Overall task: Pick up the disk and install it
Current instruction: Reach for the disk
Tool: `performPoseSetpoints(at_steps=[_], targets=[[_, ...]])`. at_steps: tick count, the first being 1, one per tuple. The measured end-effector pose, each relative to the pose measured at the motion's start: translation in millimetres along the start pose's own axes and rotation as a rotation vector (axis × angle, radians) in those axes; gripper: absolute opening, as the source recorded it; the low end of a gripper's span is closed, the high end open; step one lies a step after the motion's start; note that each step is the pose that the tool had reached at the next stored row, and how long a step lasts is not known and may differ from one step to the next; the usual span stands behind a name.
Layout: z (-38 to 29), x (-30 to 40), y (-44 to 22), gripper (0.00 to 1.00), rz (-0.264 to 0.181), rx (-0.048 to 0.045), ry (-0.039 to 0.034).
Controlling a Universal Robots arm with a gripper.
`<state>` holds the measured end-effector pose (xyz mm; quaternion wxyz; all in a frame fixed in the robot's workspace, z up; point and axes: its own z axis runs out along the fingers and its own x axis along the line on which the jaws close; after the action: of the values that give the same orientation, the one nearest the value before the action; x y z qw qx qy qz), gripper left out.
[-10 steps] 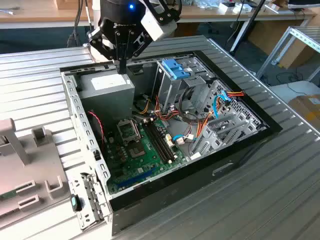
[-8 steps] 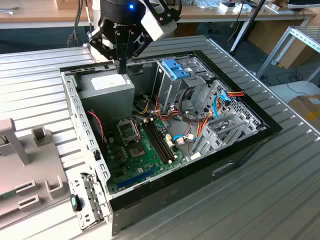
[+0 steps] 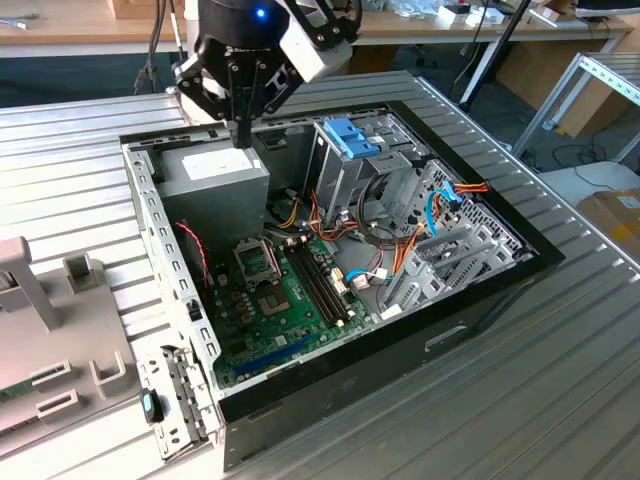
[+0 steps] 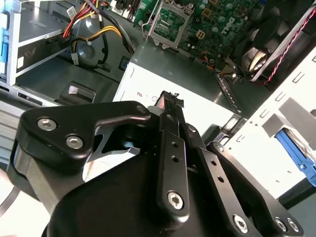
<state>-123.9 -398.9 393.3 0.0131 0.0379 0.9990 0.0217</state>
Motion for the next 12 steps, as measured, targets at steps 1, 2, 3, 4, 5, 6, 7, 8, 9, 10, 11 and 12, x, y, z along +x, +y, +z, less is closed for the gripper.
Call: performPoseSetpoints(at_steps=[1, 2, 3, 4, 5, 6, 7, 8, 9, 10, 11, 12], targets=[[0.0, 0.3, 0.0, 0.11, 0.000, 0.0000, -0.0001], [0.0, 0.5, 0.0, 0.11, 0.000, 0.0000, 0.0000], [0.0, 0.7, -0.1, 0.11, 0.000, 0.0000, 0.0000], [0.0, 0.9, -0.1, 0.11, 0.000, 0.0000, 0.0000], [0.0, 1.0, -0.1, 0.11, 0.000, 0.0000, 0.0000], [0.0, 1.1, -0.1, 0.11, 0.000, 0.0000, 0.0000], [0.0, 1.4, -0.1, 0.11, 0.000, 0.0000, 0.0000], [0.0, 1.6, -0.1, 0.11, 0.000, 0.0000, 0.0000], [0.0, 1.7, -0.1, 0.11, 0.000, 0.0000, 0.0000], [0.0, 1.9, -0.1, 0.11, 0.000, -0.0001, 0.0000], [0.0, 2.0, -0.2, 0.11, 0.000, -0.0001, 0.0000], [-0.1, 2.2, -0.2, 0.11, 0.000, 0.0000, 0.0000]])
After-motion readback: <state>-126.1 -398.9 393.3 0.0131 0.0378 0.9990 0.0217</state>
